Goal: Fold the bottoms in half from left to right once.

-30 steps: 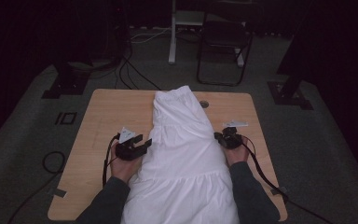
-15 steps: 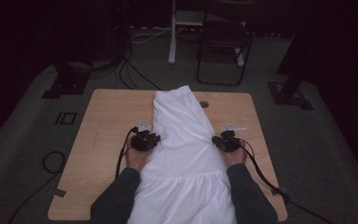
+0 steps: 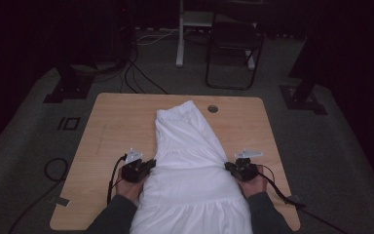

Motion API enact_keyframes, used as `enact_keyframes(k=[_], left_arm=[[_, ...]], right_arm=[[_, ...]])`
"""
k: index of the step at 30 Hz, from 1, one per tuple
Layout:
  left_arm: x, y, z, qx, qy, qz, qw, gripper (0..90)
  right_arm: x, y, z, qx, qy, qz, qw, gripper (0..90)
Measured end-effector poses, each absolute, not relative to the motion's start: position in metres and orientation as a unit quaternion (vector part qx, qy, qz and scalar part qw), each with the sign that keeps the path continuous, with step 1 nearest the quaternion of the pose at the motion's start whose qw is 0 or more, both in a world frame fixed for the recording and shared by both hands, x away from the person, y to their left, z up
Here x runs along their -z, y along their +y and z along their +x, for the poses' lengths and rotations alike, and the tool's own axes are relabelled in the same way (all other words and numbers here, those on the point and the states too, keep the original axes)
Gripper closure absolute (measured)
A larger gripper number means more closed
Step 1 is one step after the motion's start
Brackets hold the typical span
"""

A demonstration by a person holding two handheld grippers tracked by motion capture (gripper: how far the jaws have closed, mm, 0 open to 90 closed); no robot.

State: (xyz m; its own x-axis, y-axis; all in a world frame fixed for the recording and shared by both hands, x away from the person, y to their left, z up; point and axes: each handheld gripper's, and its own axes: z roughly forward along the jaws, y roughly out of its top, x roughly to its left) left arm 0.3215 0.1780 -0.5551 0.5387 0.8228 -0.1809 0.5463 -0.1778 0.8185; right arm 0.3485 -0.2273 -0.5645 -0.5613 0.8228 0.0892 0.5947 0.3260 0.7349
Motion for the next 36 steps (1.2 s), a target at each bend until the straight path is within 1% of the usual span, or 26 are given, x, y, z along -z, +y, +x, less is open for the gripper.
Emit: enact_keyframes(k=[2,4,5,6,7,8,9,12,14,19,20,22,23,24,25,28,30,31,36], left_arm=[[0.556,0.178,0.310,-0.152,0.447,0.757,0.452,88.9],[0.555,0.177,0.307,-0.157,0.442,0.759,0.452,87.8],[0.555,0.177,0.307,-0.157,0.442,0.759,0.452,83.9],[0.554,0.177,0.310,-0.163,0.444,0.754,0.455,83.9],[0.554,0.178,0.312,-0.162,0.444,0.753,0.458,75.1],[0.553,0.178,0.316,-0.162,0.447,0.746,0.466,71.5],[0.553,0.179,0.319,-0.166,0.449,0.743,0.468,67.2],[0.552,0.178,0.330,-0.167,0.456,0.734,0.474,63.1],[0.551,0.176,0.335,-0.167,0.457,0.729,0.481,61.1],[0.553,0.170,0.337,-0.162,0.448,0.733,0.486,57.6],[0.553,0.169,0.337,-0.163,0.444,0.737,0.483,56.4],[0.554,0.169,0.336,-0.161,0.445,0.736,0.484,55.8],[0.554,0.169,0.336,-0.161,0.445,0.736,0.485,55.6],[0.553,0.169,0.336,-0.161,0.444,0.736,0.484,55.6],[0.553,0.170,0.336,-0.162,0.442,0.738,0.483,55.6],[0.551,0.168,0.336,-0.161,0.441,0.739,0.483,55.5],[0.550,0.167,0.336,-0.163,0.439,0.742,0.479,55.4],[0.549,0.167,0.337,-0.165,0.438,0.743,0.478,55.2],[0.531,0.164,0.353,-0.177,0.433,0.745,0.475,52.1]], right_arm=[[0.565,-0.230,0.334,-0.375,0.804,0.438,0.148,87.1],[0.564,-0.232,0.324,-0.372,0.807,0.437,0.139,86.5],[0.564,-0.232,0.324,-0.372,0.807,0.437,0.139,86.5],[0.563,-0.233,0.322,-0.372,0.809,0.435,0.136,82.6],[0.560,-0.235,0.323,-0.381,0.805,0.434,0.137,71.1],[0.557,-0.236,0.326,-0.391,0.800,0.435,0.137,67.5],[0.552,-0.236,0.331,-0.405,0.791,0.435,0.143,65.8],[0.538,-0.228,0.351,-0.438,0.781,0.423,0.141,60.6],[0.533,-0.216,0.368,-0.447,0.781,0.415,0.137,58.7],[0.540,-0.183,0.407,-0.445,0.791,0.406,0.106,52.7],[0.543,-0.178,0.412,-0.436,0.798,0.402,0.105,53.1],[0.546,-0.171,0.419,-0.418,0.815,0.391,0.090,75.8],[0.543,-0.169,0.419,-0.408,0.821,0.384,0.108,85.2],[0.534,-0.171,0.419,-0.411,0.817,0.378,0.141,87.8],[0.529,-0.173,0.418,-0.419,0.812,0.378,0.151,88.0],[0.500,-0.186,0.422,-0.443,0.779,0.391,0.211,88.0],[0.497,-0.188,0.425,-0.441,0.774,0.398,0.218,87.8],[0.506,-0.192,0.435,-0.423,0.774,0.420,0.213,87.2],[0.553,-0.197,0.453,-0.370,0.782,0.467,0.183,85.8]])
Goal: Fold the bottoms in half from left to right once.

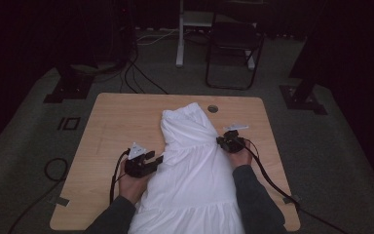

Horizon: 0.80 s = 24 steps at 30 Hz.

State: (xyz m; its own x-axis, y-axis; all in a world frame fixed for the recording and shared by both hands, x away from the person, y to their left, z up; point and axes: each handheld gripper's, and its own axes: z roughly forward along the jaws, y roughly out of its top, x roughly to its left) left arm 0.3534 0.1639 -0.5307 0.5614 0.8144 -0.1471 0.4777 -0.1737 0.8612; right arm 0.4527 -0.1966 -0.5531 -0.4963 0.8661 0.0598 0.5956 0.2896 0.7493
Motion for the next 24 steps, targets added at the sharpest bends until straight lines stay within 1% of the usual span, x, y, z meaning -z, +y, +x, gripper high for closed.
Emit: enact_keyframes(k=[2,4,5,6,9,11,12,13,14,16,18,22,24], left_arm=[[0.523,0.158,0.365,-0.176,0.431,0.749,0.471,49.2],[0.521,0.149,0.379,-0.175,0.432,0.754,0.462,48.1],[0.521,0.149,0.379,-0.175,0.432,0.754,0.462,45.9],[0.525,0.138,0.392,-0.164,0.434,0.764,0.449,45.9],[0.540,0.122,0.408,-0.163,0.441,0.781,0.411,42.9],[0.553,0.116,0.415,-0.161,0.446,0.789,0.390,43.3],[0.559,0.115,0.416,-0.155,0.447,0.791,0.387,48.5],[0.561,0.115,0.415,-0.160,0.443,0.791,0.391,55.0],[0.562,0.116,0.414,-0.162,0.440,0.790,0.394,65.4],[0.561,0.118,0.409,-0.167,0.438,0.789,0.396,79.3],[0.560,0.123,0.402,-0.171,0.437,0.789,0.397,81.6],[0.560,0.135,0.386,-0.165,0.441,0.781,0.411,81.9],[0.560,0.142,0.371,-0.158,0.441,0.777,0.420,81.8]], right_arm=[[0.560,-0.199,0.454,-0.377,0.774,0.478,0.176,85.3],[0.560,-0.199,0.454,-0.376,0.773,0.479,0.175,84.6],[0.560,-0.199,0.454,-0.376,0.773,0.479,0.175,84.6],[0.560,-0.199,0.454,-0.373,0.775,0.478,0.175,84.3],[0.560,-0.201,0.455,-0.379,0.769,0.488,0.164,84.1],[0.561,-0.202,0.455,-0.383,0.766,0.491,0.160,84.3],[0.562,-0.202,0.455,-0.386,0.765,0.491,0.159,84.4],[0.562,-0.203,0.454,-0.389,0.763,0.492,0.156,84.7],[0.563,-0.203,0.453,-0.392,0.762,0.491,0.155,84.8],[0.564,-0.203,0.450,-0.397,0.761,0.491,0.151,85.2],[0.564,-0.202,0.445,-0.399,0.762,0.487,0.150,85.4],[0.565,-0.199,0.422,-0.399,0.774,0.470,0.145,85.4],[0.566,-0.198,0.409,-0.402,0.778,0.462,0.140,85.4]])
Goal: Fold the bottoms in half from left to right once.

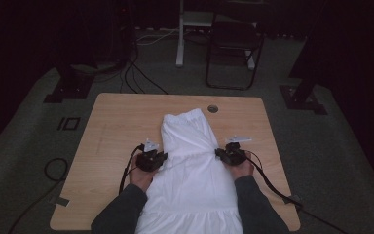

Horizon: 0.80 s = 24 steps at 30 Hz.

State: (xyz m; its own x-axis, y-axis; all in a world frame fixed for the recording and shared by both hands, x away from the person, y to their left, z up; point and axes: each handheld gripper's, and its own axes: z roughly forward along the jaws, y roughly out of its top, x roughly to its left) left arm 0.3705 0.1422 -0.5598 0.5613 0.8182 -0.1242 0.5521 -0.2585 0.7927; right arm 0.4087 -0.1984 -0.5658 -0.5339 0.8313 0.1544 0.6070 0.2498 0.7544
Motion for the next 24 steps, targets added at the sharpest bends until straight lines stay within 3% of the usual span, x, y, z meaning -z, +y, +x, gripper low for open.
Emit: enact_keyframes(k=[8,11,14,18,24], left_arm=[[0.562,0.155,0.321,-0.137,0.430,0.780,0.433,81.7],[0.562,0.154,0.323,-0.138,0.431,0.779,0.434,81.4],[0.564,0.153,0.326,-0.137,0.436,0.776,0.435,81.1],[0.565,0.153,0.327,-0.139,0.434,0.776,0.435,80.2],[0.566,0.152,0.326,-0.141,0.433,0.777,0.434,79.2]], right_arm=[[0.566,-0.198,0.350,-0.394,0.806,0.427,0.109,85.1],[0.560,-0.201,0.342,-0.381,0.821,0.415,0.095,71.6],[0.542,-0.207,0.349,-0.407,0.804,0.417,0.121,62.1],[0.514,-0.201,0.374,-0.438,0.784,0.417,0.142,75.6],[0.516,-0.162,0.421,-0.435,0.785,0.422,0.124,75.0]])
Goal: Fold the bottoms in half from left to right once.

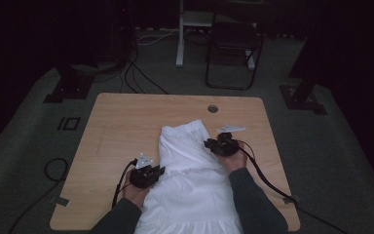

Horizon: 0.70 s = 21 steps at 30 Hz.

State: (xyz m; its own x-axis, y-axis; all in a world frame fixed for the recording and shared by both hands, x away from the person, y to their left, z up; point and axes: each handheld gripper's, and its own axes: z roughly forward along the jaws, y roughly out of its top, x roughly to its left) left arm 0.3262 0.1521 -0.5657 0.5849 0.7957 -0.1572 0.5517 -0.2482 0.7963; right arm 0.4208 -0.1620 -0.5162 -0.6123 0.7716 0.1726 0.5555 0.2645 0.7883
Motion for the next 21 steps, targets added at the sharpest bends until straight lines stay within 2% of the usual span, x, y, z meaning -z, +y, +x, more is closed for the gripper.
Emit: enact_keyframes(k=[6,10,12,13,14,17,18,21], left_arm=[[0.566,0.153,0.327,-0.142,0.432,0.778,0.434,77.1],[0.566,0.152,0.327,-0.143,0.434,0.776,0.435,76.1],[0.566,0.152,0.327,-0.145,0.433,0.777,0.433,75.7],[0.566,0.152,0.327,-0.145,0.433,0.777,0.433,75.5],[0.566,0.151,0.327,-0.144,0.433,0.777,0.434,75.3],[0.566,0.151,0.327,-0.145,0.433,0.777,0.434,75.3],[0.566,0.151,0.327,-0.145,0.433,0.777,0.433,75.3],[0.566,0.151,0.327,-0.147,0.432,0.777,0.433,75.4]], right_arm=[[0.527,-0.131,0.451,-0.451,0.782,0.423,0.083,74.4],[0.536,-0.119,0.453,-0.441,0.792,0.418,0.054,60.2],[0.542,-0.116,0.448,-0.415,0.805,0.418,0.068,53.6],[0.545,-0.115,0.446,-0.403,0.813,0.414,0.068,54.1],[0.548,-0.114,0.445,-0.394,0.820,0.410,0.067,58.3],[0.544,-0.114,0.438,-0.380,0.834,0.390,0.090,85.8],[0.539,-0.116,0.436,-0.381,0.833,0.389,0.102,88.5],[0.517,-0.125,0.430,-0.399,0.819,0.386,0.147,89.3]])
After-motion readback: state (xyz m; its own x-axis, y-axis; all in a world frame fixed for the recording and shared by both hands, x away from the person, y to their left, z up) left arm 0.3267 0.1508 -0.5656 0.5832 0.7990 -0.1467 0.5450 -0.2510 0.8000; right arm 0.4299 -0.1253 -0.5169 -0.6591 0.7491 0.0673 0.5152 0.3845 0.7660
